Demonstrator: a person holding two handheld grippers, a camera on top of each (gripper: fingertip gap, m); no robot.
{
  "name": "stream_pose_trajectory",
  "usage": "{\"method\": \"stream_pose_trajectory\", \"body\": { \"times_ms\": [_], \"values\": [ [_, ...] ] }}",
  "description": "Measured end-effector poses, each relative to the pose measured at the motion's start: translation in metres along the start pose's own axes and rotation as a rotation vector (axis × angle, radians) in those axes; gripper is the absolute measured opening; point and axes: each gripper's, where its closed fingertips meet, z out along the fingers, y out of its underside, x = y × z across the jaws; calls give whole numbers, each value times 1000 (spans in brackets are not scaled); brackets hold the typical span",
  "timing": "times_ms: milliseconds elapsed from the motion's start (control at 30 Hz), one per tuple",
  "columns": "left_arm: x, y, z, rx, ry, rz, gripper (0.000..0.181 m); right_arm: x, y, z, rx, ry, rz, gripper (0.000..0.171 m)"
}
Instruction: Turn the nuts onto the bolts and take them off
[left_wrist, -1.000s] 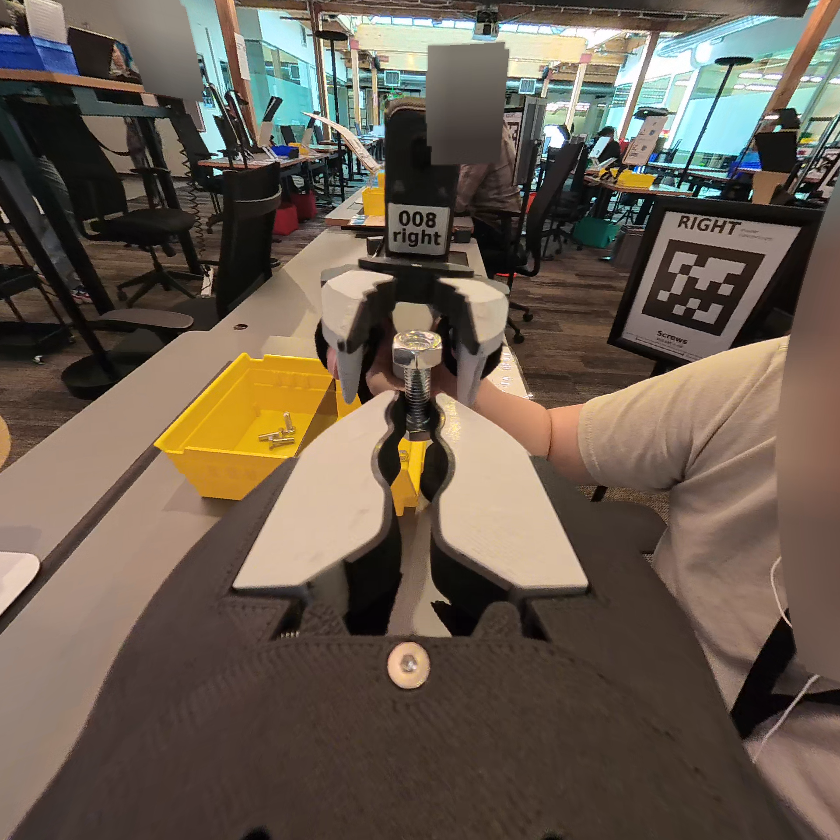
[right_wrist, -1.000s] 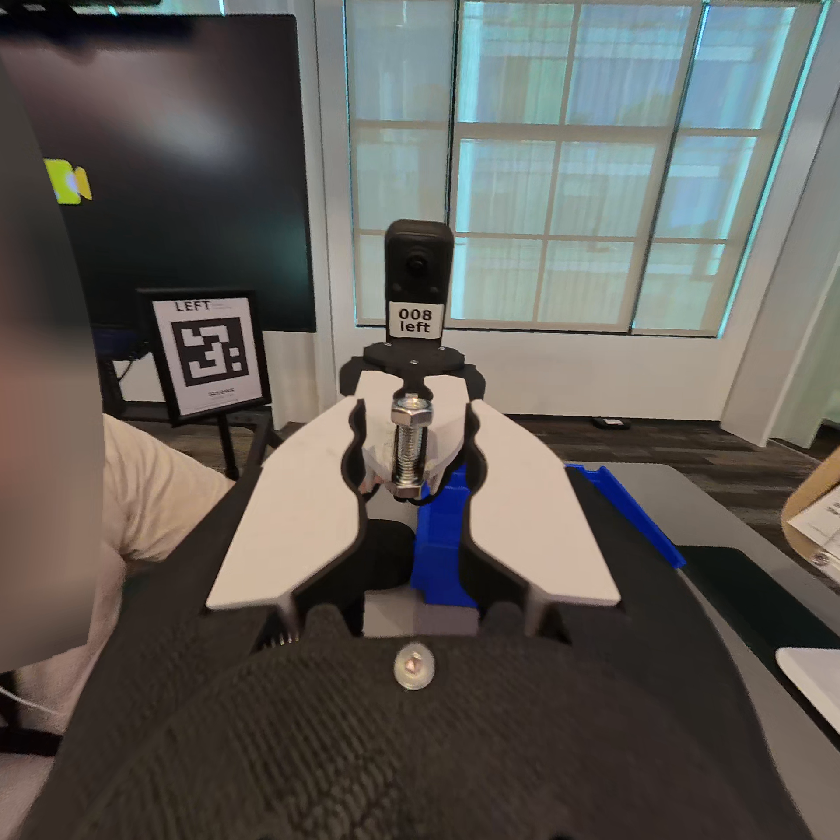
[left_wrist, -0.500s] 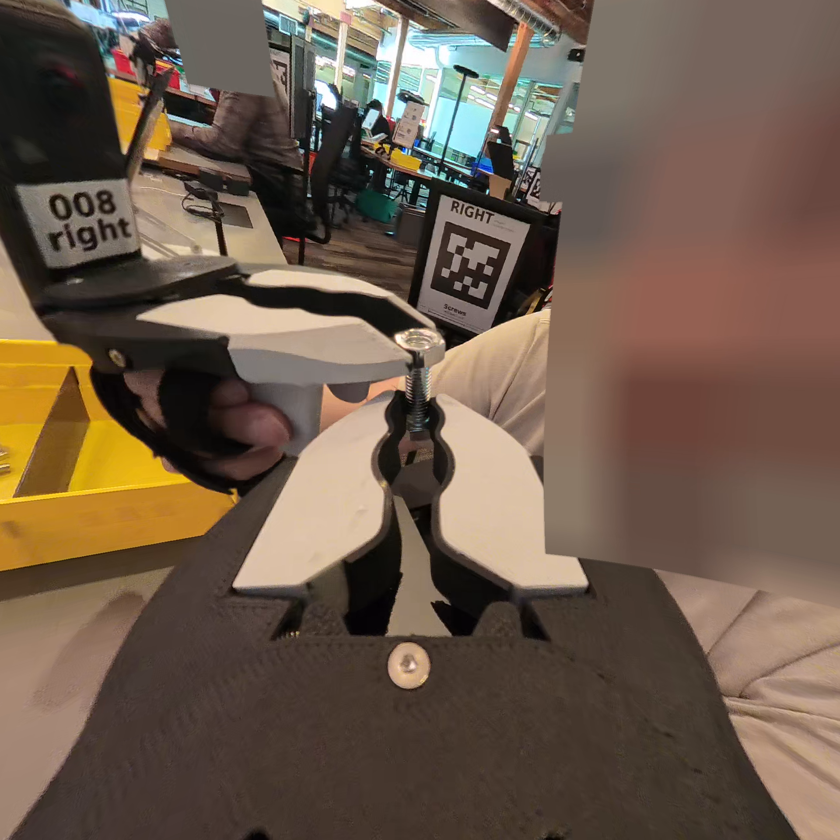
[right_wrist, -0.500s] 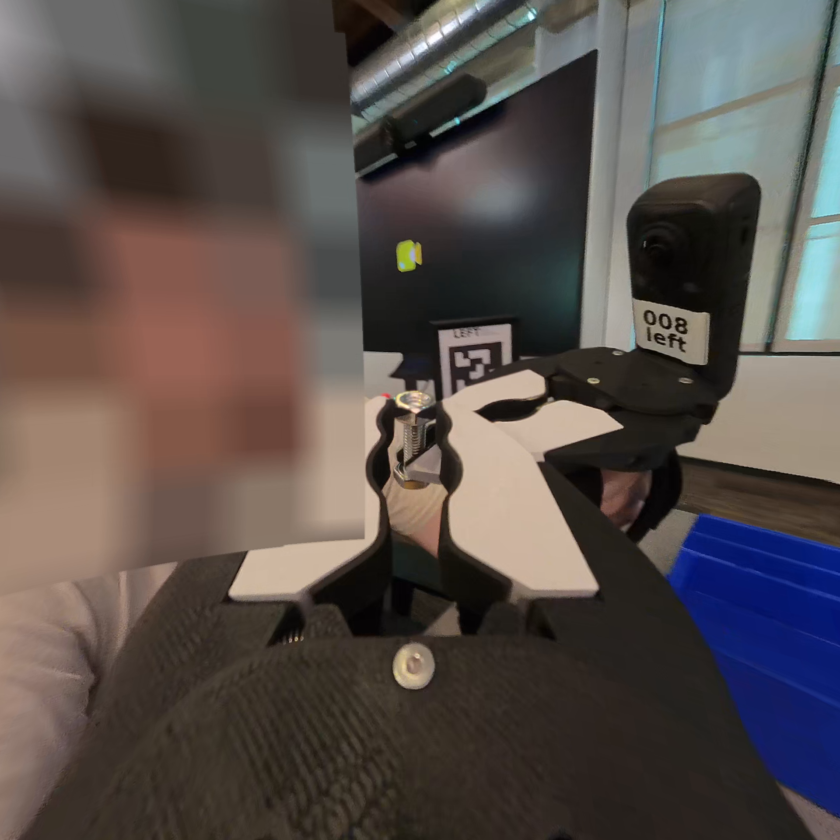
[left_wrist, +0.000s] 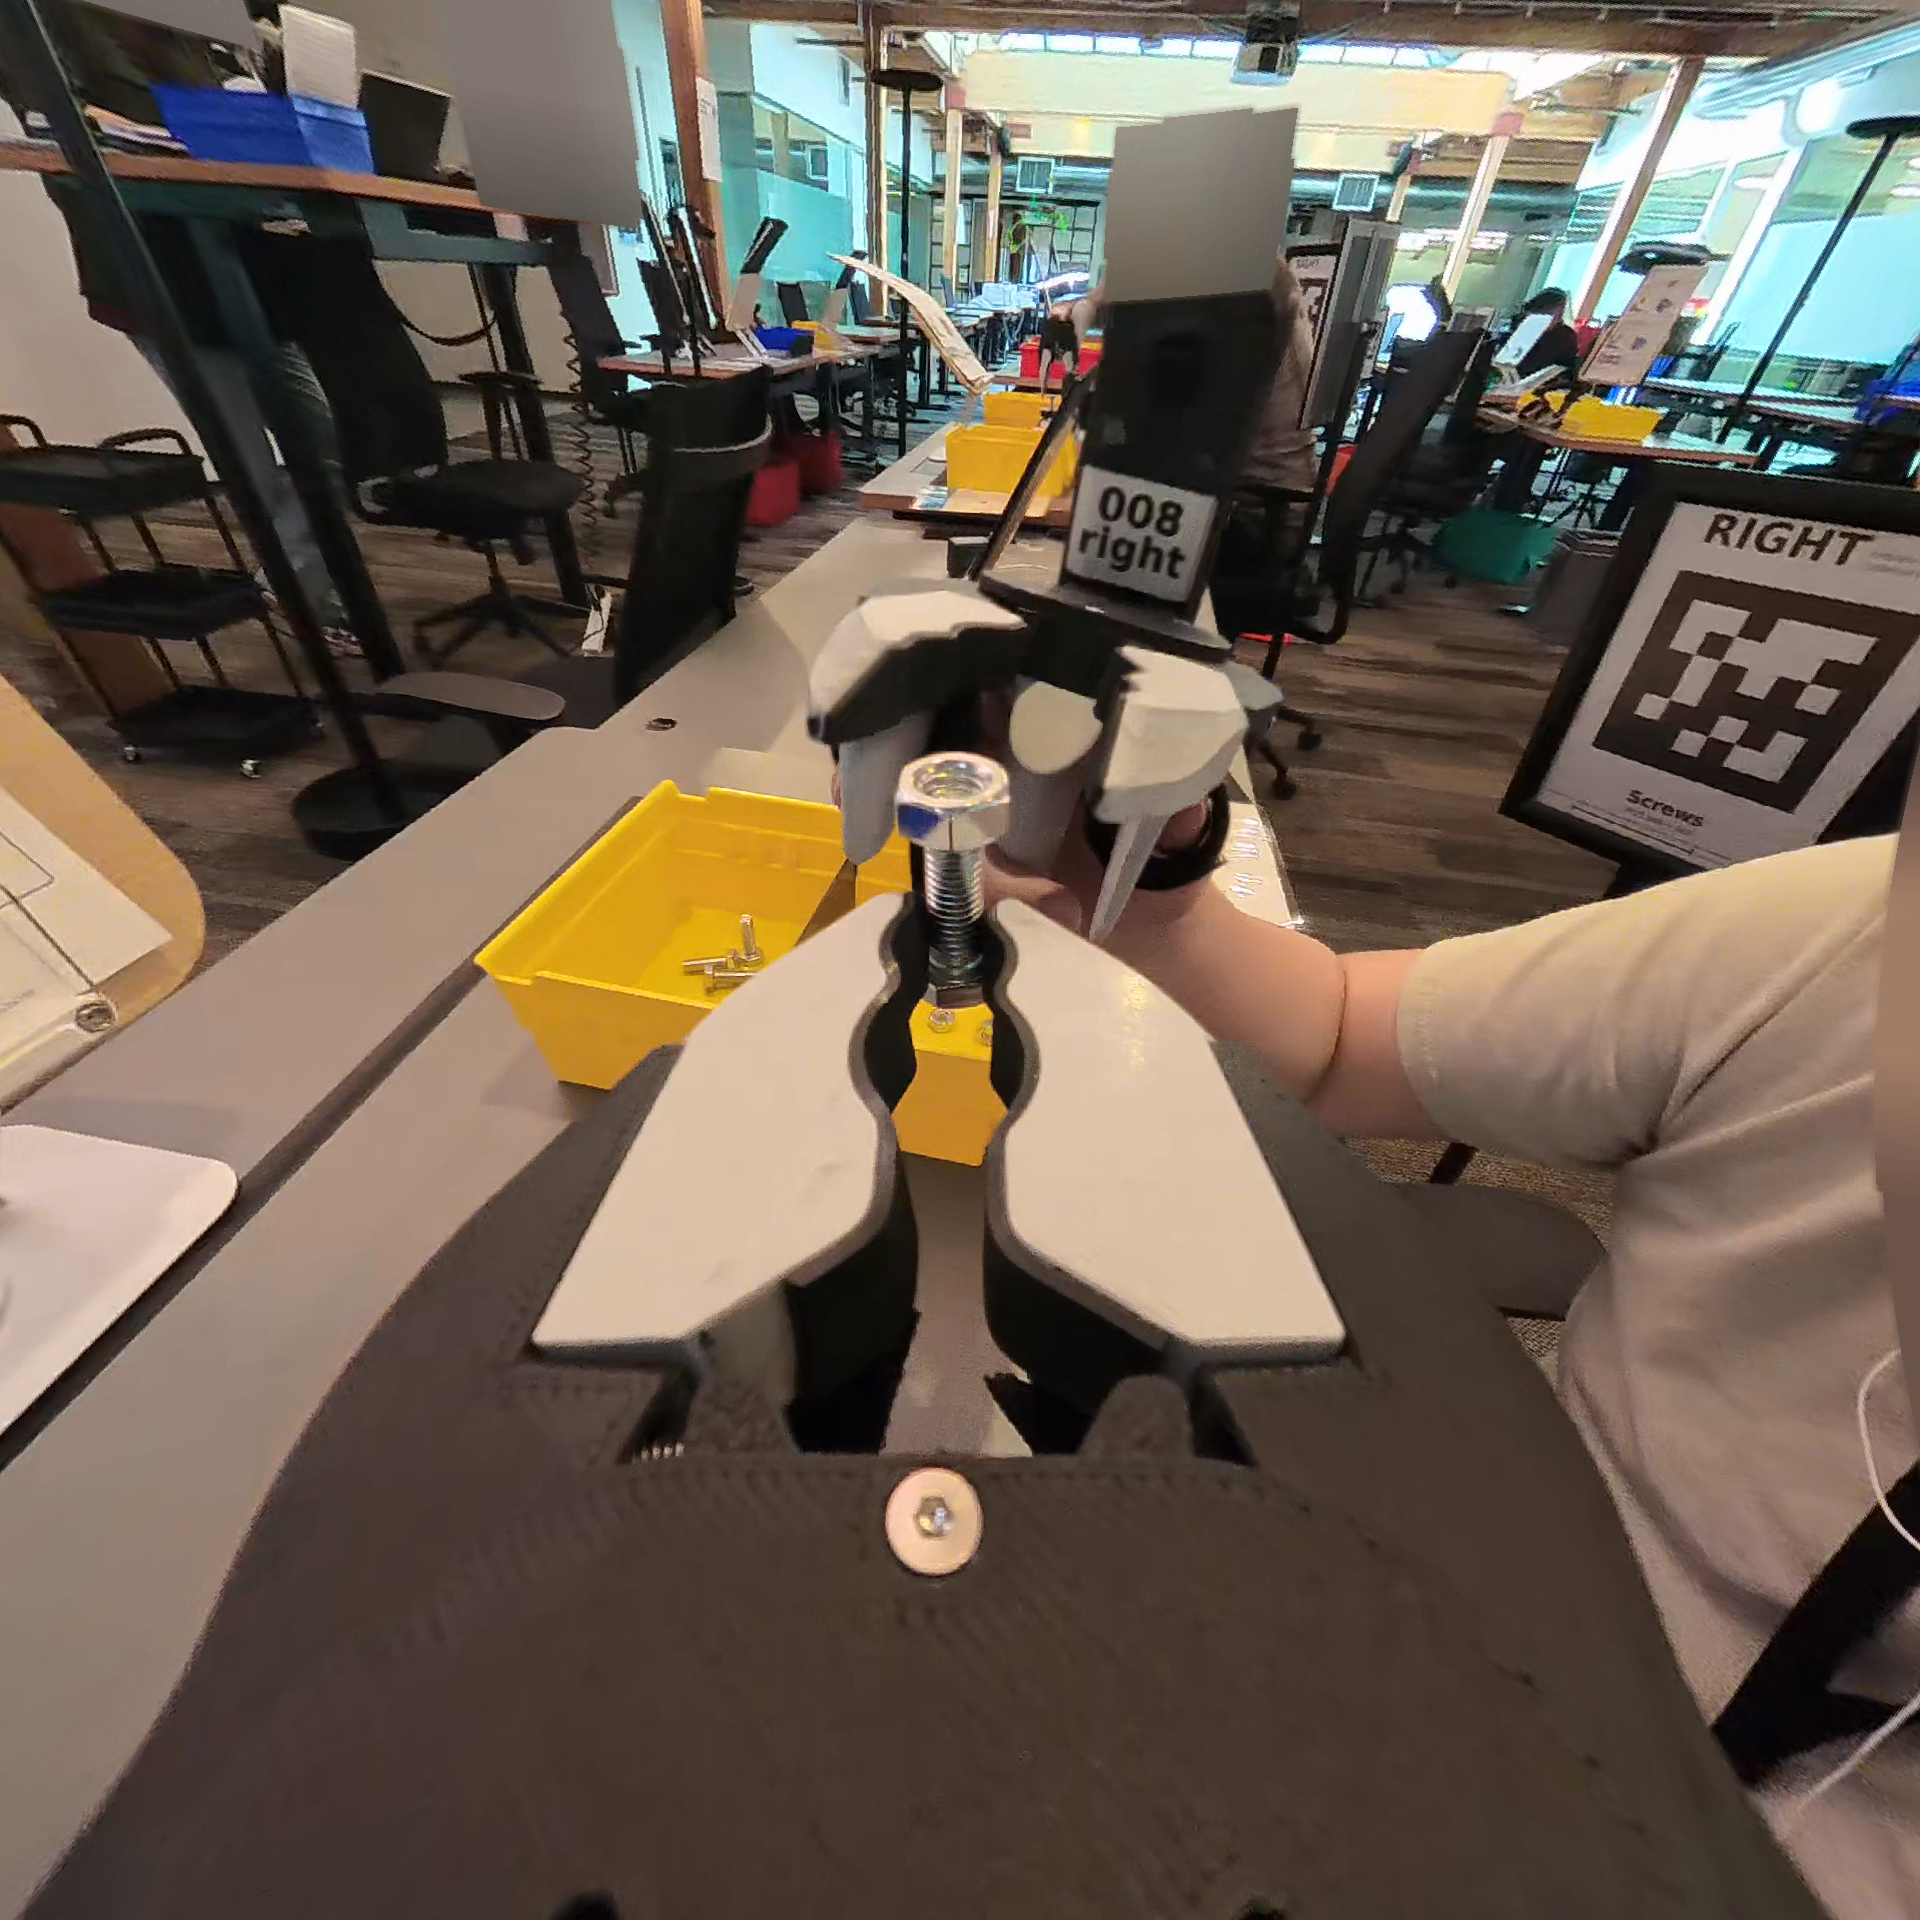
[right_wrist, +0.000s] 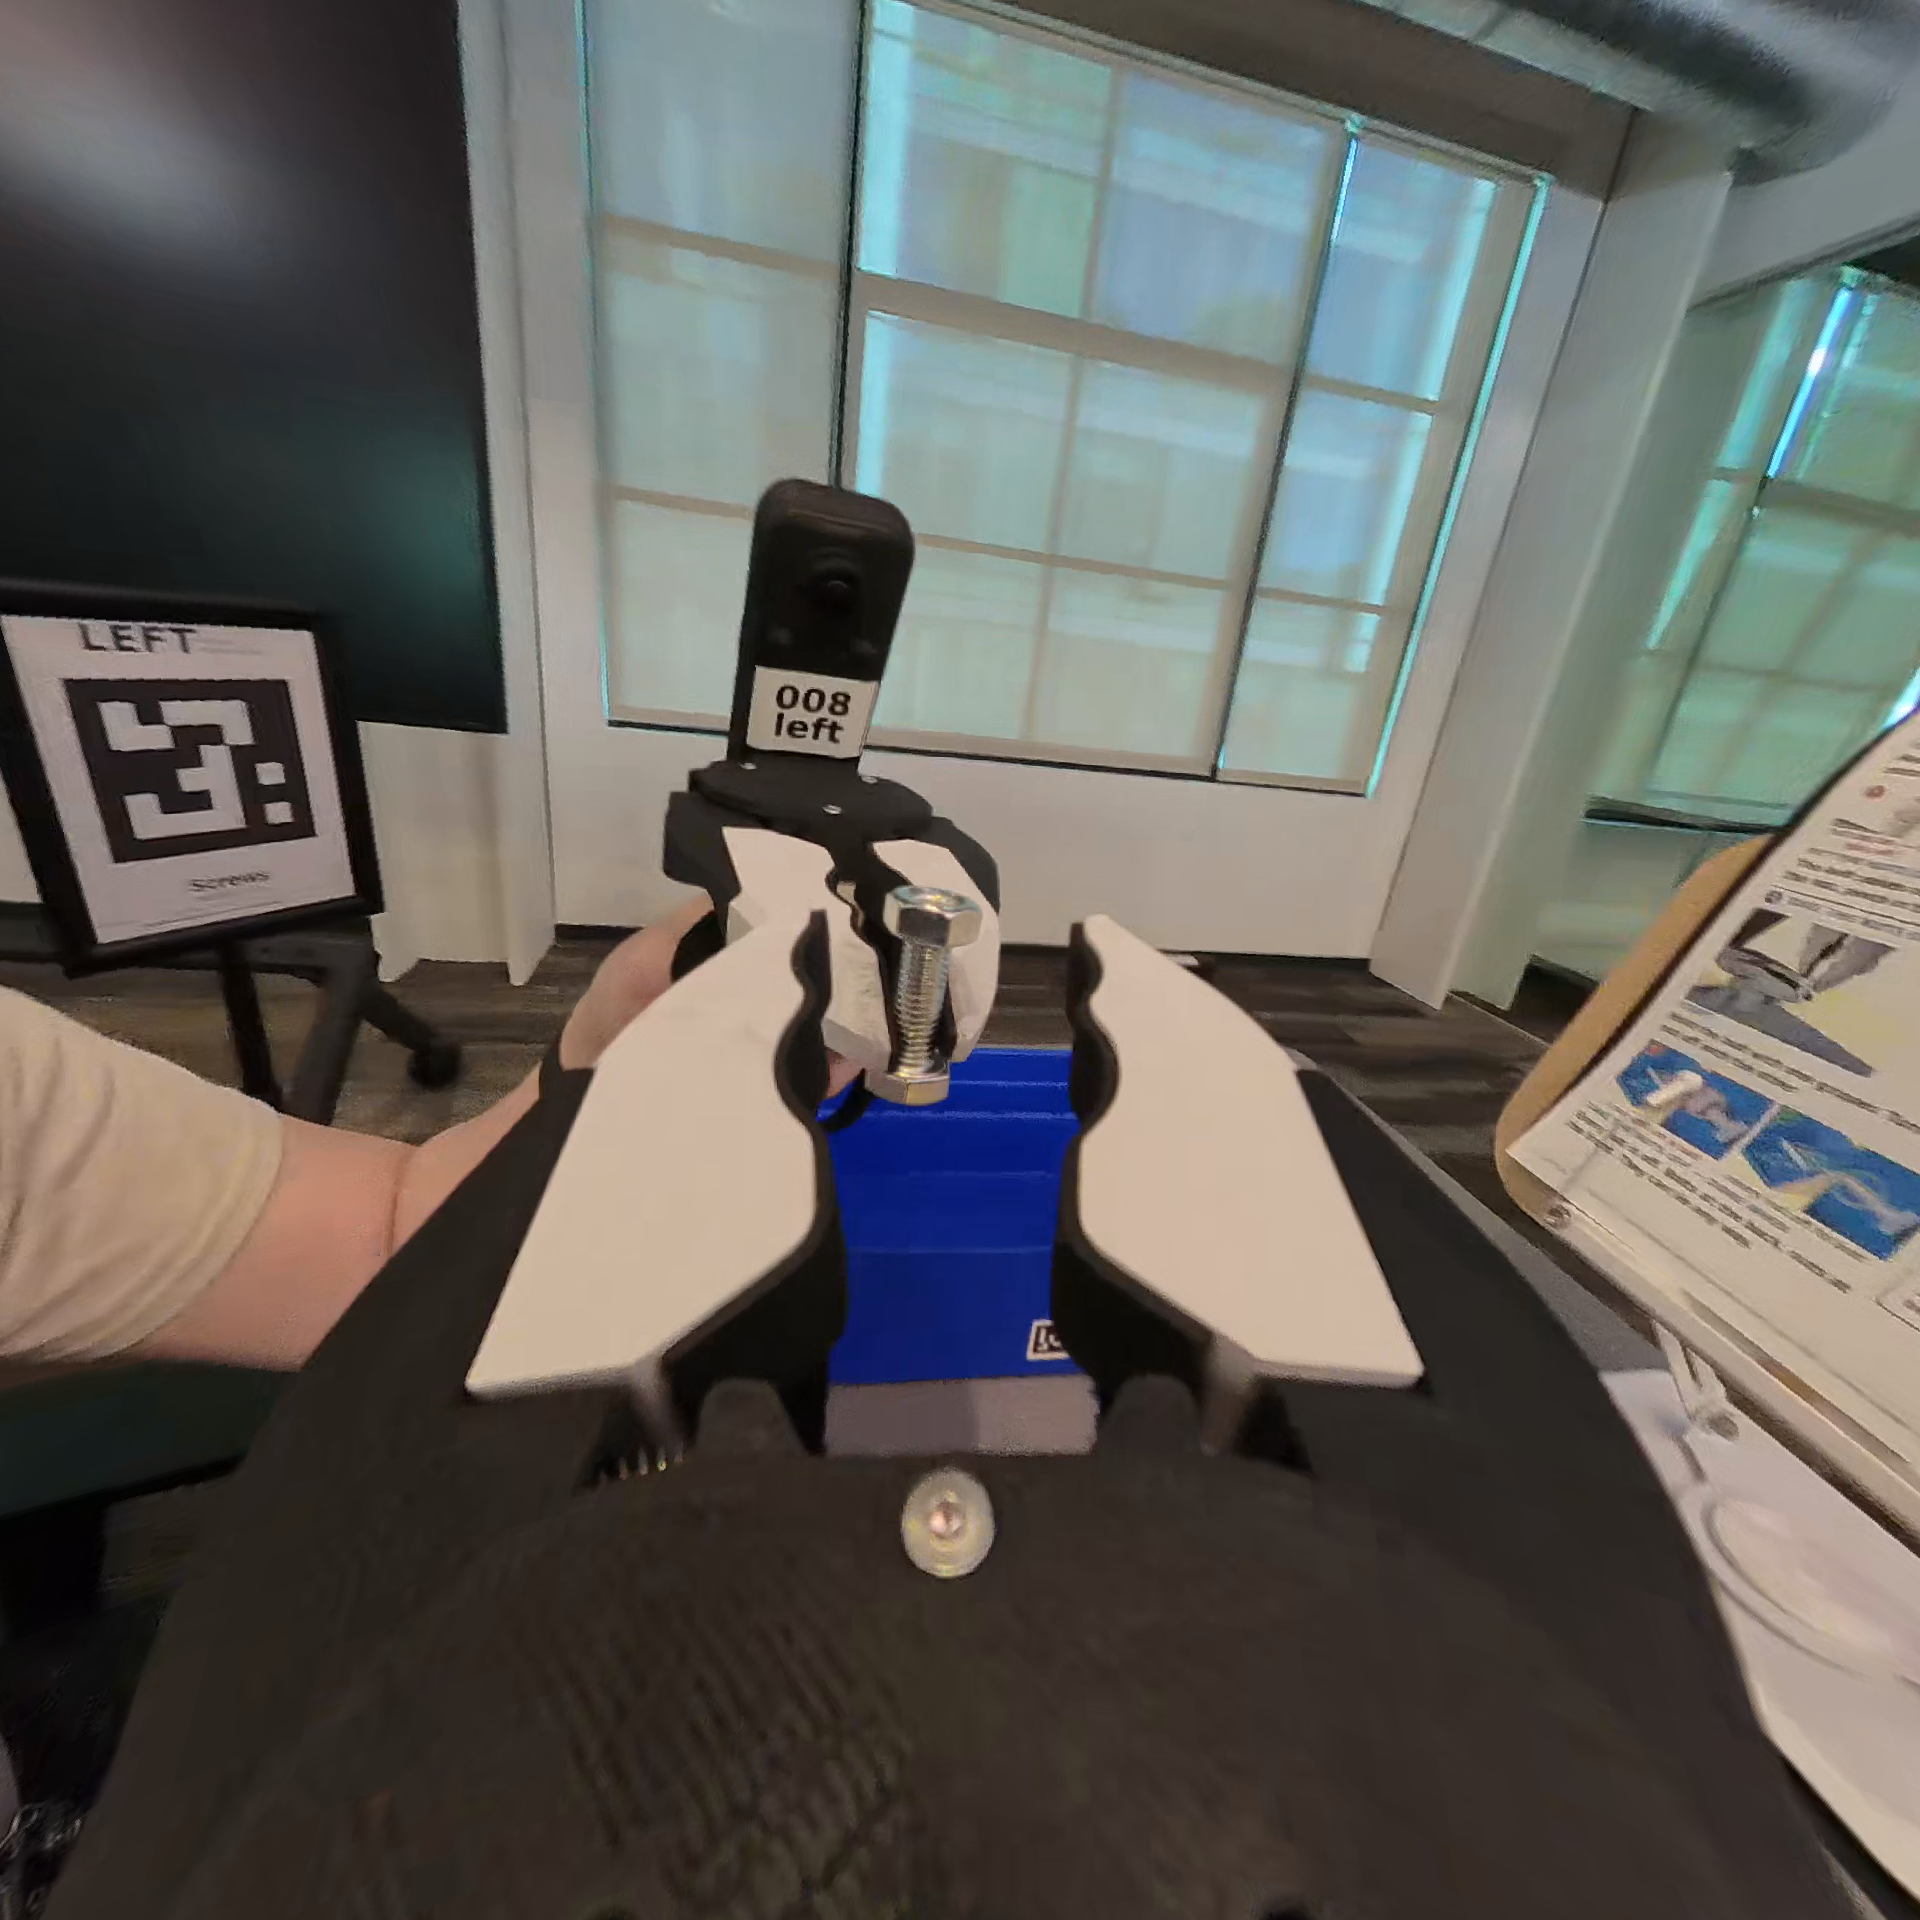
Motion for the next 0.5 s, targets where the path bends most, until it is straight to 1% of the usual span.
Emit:
{"method": "stream_pose_trajectory", "body": {
  "times_ms": [167,233,267,300,400,500],
  "values": [
    [-2,4,5,-21,-25,12,9,7,5,5,-38,105,14,43],
    [0,6,7,-26,-11,7,9,7,13,6,-89,103,32,38],
    [0,7,9,-31,-13,5,9,5,15,7,-100,80,42,35],
    [-1,7,9,-28,-12,4,10,0,13,6,-90,37,44,19],
    [13,4,10,-9,101,-47,9,-11,9,4,-86,-58,57,19],
    [35,-2,10,30,246,-93,9,-30,-2,-3,-37,-236,113,19]
  ]
}}
